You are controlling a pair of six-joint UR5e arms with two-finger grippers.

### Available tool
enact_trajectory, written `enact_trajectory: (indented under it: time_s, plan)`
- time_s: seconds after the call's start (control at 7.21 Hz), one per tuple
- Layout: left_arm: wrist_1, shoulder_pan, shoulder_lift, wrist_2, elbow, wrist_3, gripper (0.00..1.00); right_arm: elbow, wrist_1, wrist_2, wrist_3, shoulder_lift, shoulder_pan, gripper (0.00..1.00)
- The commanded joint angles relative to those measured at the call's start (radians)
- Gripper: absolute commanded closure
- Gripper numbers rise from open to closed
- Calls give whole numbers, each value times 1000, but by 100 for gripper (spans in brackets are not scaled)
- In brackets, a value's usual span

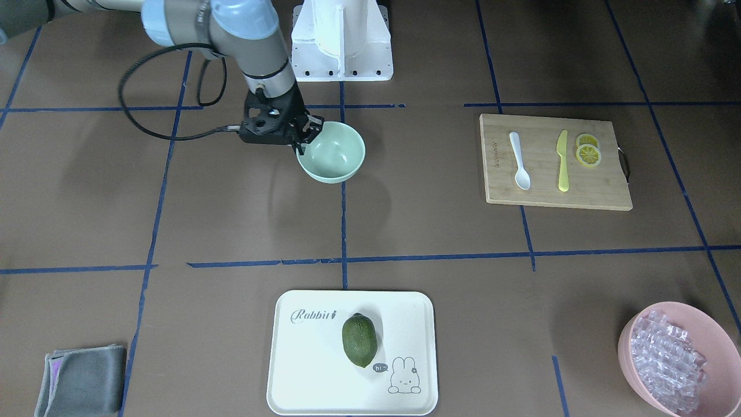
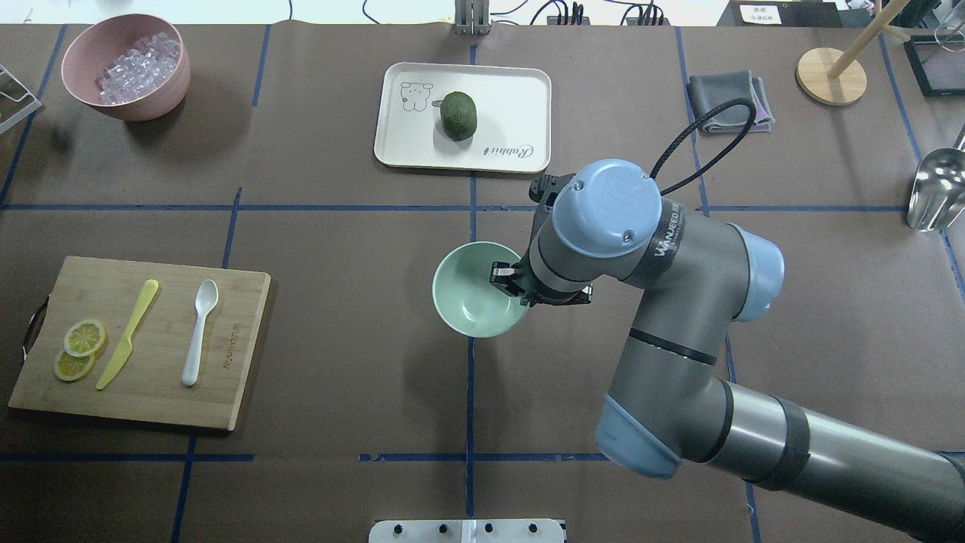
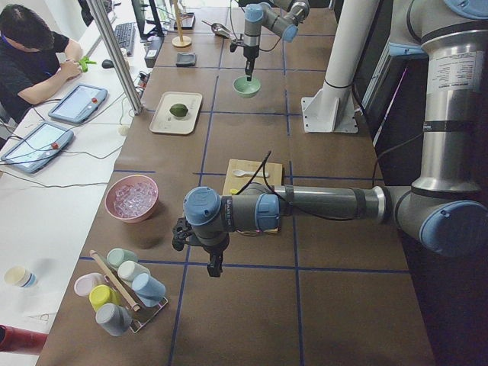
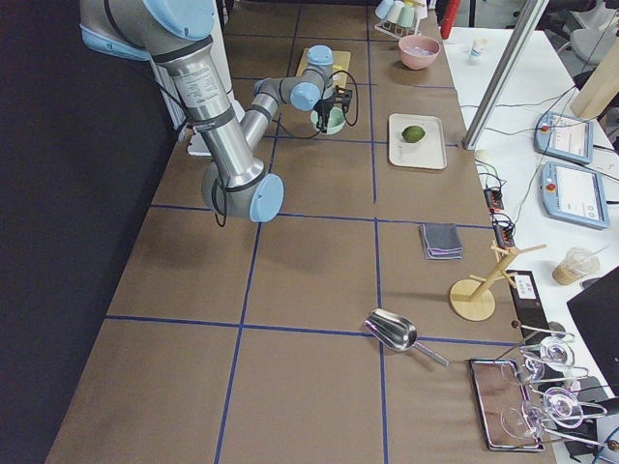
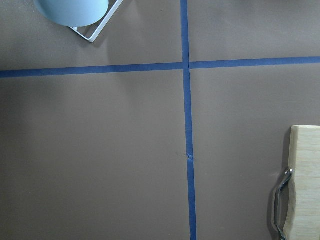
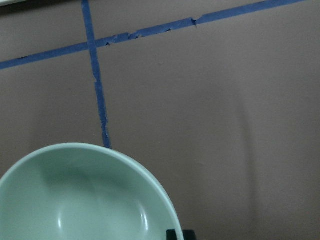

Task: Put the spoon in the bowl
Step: 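Grasp the bowl rim and carry it toward the table centre, then set the green bowl down at the table centre and open the right gripper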

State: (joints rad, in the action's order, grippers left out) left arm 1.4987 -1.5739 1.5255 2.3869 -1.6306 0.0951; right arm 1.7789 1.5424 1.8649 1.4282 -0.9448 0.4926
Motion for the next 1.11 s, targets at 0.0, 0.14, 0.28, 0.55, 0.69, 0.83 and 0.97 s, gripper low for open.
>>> enact_trajectory:
  time_s: [0.0,0.14,0.28,0.55,0.69,0.83,0.97]
  plan:
    - [0,0,-2,0,0,0,0,-111,-94,-20,12,38,-16,100]
    - [-2,0,-4,0,0,0,0,-112,-88,-20,12,37,-16,100]
    - [0,0,-2,0,3,2,0,-113,-88,-20,12,31,-17,100]
    - [0,0,-4,0,2,0,0,-113,-88,-20,12,29,-17,99]
    - [0,0,-4,0,2,0,0,-112,-88,-20,11,27,-16,97]
    - [0,0,-2,0,2,0,0,-105,-88,-18,11,27,-16,80]
    - [0,0,-2,0,3,0,0,-99,-90,-21,11,24,-16,2]
